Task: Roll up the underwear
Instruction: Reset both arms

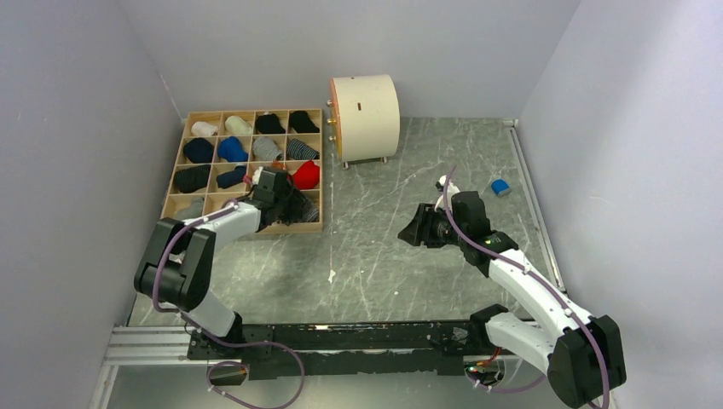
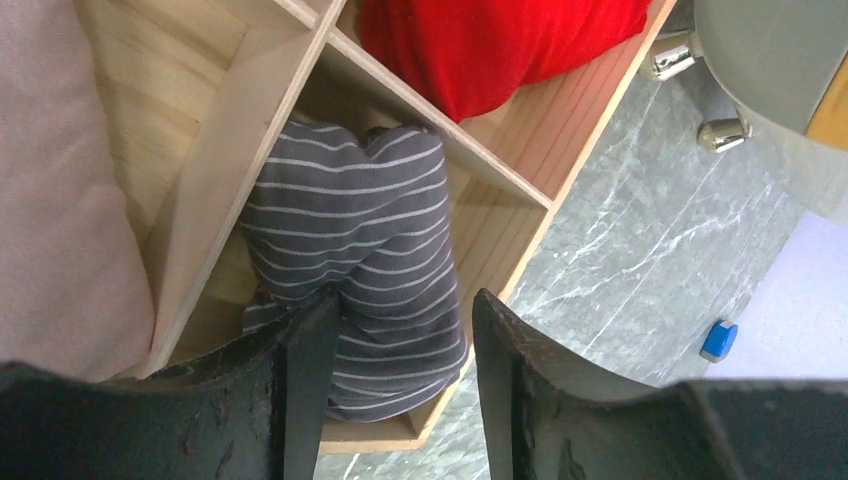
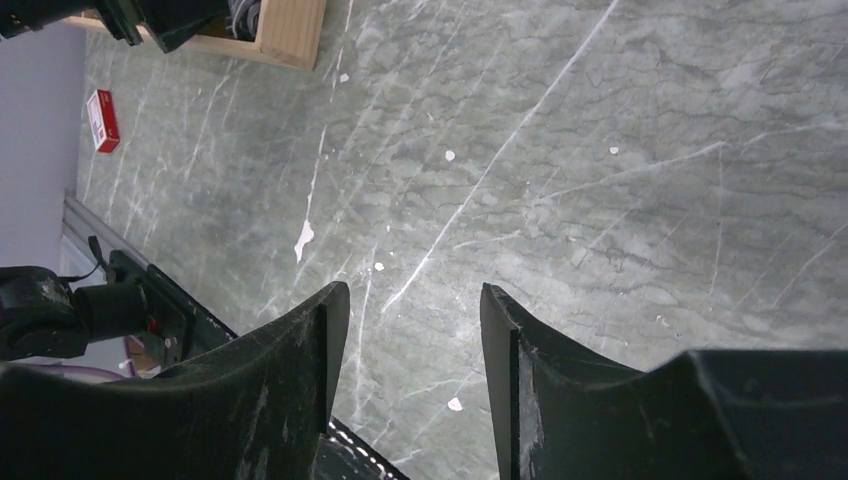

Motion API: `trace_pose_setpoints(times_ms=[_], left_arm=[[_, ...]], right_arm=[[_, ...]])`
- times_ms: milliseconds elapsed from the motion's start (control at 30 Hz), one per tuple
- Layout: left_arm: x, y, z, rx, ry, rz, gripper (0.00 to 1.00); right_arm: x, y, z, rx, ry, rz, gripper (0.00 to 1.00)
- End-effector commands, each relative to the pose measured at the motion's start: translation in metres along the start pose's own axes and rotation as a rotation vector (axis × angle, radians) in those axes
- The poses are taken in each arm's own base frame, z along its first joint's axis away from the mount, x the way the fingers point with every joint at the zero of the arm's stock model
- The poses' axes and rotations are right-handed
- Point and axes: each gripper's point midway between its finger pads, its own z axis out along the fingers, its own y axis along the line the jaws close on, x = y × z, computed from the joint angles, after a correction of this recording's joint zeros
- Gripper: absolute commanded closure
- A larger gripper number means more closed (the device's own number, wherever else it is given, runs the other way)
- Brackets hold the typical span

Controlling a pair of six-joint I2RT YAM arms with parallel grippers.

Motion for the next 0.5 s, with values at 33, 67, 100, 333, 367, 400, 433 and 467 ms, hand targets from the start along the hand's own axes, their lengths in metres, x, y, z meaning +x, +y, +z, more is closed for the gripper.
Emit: trace_pose_setpoints(times_ms=[33, 67, 100, 333, 367, 400, 433, 467], left_arm=[[0.002, -0.004, -0.01, 0.042, -0.006, 0.024, 0.4], [-0.002, -0.009, -0.015, 0.054, -0.016, 0.032, 0.36], [-0.006, -0.015, -0.021, 0.066, -0.027, 0.043, 0.33], [-0.047, -0.087, -0.09, 0.253, -0.15, 0.191, 0.03], [-0.052, -0.096, -0.102, 0.278, -0.169, 0.222, 0.03], [-0.056, -0.104, -0.113, 0.301, -0.186, 0.261, 0.03], [-0.061, -0.11, -0.125, 0.313, -0.206, 0.313, 0.03], [-0.065, -0.113, -0.135, 0.313, -0.216, 0.353, 0.03]], right_arm=[[-0.038, 0.016, -0.012, -0.008, -0.103, -0.063, 0.45], [-0.041, 0.016, -0.013, -0.001, -0.109, -0.067, 0.45], [-0.046, 0.017, -0.015, 0.008, -0.121, -0.072, 0.45], [-0.081, 0.021, -0.033, 0.072, -0.238, -0.109, 0.43], [-0.088, 0.021, -0.037, 0.086, -0.264, -0.112, 0.43], [-0.097, 0.023, -0.043, 0.098, -0.294, -0.114, 0.42], [-0.104, 0.024, -0.048, 0.116, -0.318, -0.118, 0.4], [-0.112, 0.025, -0.053, 0.133, -0.342, -0.126, 0.38]])
